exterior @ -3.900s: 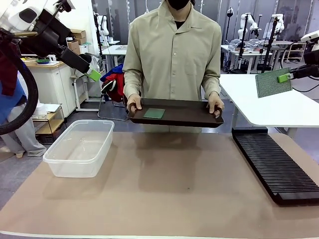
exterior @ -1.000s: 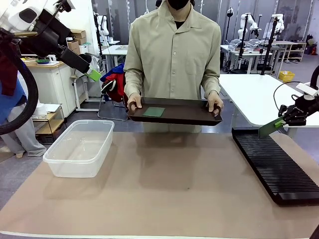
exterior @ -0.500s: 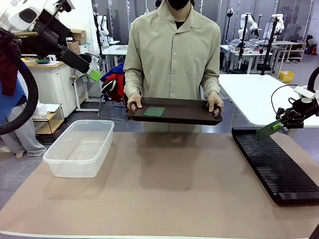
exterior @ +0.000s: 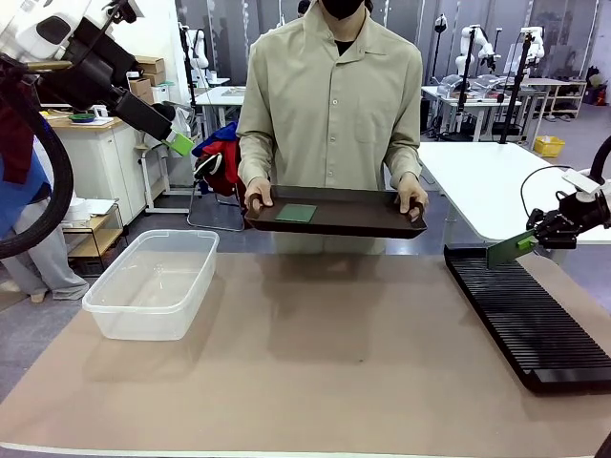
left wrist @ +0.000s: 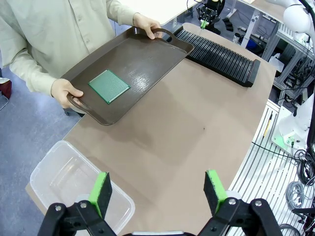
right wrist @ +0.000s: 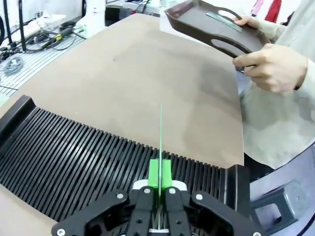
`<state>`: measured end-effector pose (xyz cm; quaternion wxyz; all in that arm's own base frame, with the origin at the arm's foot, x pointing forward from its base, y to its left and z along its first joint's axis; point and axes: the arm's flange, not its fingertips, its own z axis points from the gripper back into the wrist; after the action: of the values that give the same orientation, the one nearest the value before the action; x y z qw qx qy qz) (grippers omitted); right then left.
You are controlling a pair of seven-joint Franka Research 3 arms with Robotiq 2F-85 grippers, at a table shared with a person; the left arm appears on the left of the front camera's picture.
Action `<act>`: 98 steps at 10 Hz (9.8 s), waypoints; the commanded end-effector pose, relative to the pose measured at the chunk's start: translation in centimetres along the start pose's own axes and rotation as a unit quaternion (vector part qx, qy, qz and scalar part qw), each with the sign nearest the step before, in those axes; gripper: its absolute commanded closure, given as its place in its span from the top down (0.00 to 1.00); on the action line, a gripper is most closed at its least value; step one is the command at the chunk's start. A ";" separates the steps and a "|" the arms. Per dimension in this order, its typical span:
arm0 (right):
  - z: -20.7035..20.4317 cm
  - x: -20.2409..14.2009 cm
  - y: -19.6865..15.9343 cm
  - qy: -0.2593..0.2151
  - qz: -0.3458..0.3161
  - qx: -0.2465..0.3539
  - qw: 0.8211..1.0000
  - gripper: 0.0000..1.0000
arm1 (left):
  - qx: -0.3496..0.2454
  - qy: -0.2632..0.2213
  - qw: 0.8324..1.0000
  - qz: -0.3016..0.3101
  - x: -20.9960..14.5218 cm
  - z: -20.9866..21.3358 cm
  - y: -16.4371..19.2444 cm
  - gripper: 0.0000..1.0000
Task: Sort PCBs into racks and boxes based on the side picked up.
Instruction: If the short side of the Blank PCB is picked up, insert it into the PCB Rack ; if the long side is picked up, place it in the Organizing box.
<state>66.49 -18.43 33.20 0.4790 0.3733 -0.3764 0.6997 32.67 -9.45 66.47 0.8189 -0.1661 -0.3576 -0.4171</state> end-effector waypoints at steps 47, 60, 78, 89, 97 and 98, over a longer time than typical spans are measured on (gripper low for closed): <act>-1.3 -5.9 4.9 -0.076 -0.103 -0.059 0.990 0.02 | -0.005 -0.002 1.000 0.000 -0.1 0.0 0.1 1.00; -3.6 -8.8 3.4 -0.059 -0.133 -0.026 0.989 0.02 | -0.005 -0.002 1.000 0.000 -0.1 0.0 0.1 1.00; -4.0 -6.7 4.6 -0.047 -0.022 0.037 0.998 1.00 | -0.005 -0.002 1.000 0.000 -0.1 0.0 0.1 1.00; -4.0 -5.9 5.0 -0.044 0.021 0.066 0.997 1.00 | -0.005 -0.002 1.000 0.000 -0.1 0.0 0.1 1.00; -3.5 -0.7 6.1 -0.008 0.087 0.026 0.996 1.00 | -0.005 -0.002 1.000 0.000 -0.1 0.0 0.1 1.00; -3.5 0.2 6.4 0.004 0.098 0.024 0.995 1.00 | -0.005 -0.002 1.000 0.000 -0.1 0.0 0.1 1.00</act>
<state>62.99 -17.32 31.47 0.4132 0.3722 -0.3783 0.7400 32.67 -9.46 66.46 0.8189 -0.1661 -0.3576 -0.4171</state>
